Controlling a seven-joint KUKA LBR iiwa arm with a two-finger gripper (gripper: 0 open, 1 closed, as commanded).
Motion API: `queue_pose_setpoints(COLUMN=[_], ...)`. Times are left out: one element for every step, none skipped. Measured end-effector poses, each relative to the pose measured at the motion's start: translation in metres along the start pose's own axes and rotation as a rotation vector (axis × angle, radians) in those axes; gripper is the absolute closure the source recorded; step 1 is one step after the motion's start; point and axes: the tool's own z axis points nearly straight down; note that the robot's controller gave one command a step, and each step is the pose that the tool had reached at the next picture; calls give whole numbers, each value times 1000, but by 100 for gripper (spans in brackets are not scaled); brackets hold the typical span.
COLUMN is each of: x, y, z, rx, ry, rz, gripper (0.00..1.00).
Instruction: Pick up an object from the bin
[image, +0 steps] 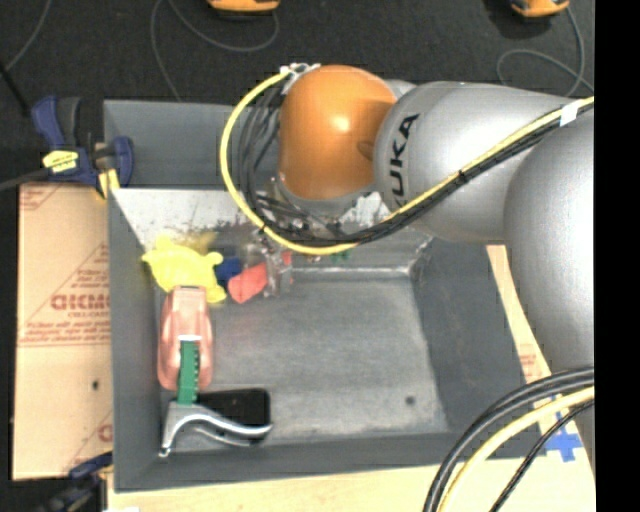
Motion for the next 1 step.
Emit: queue_pose_setpoints(x=[0], y=[0], z=[0], rx=[-1], ry=[0], rz=[1], gripper=[100])
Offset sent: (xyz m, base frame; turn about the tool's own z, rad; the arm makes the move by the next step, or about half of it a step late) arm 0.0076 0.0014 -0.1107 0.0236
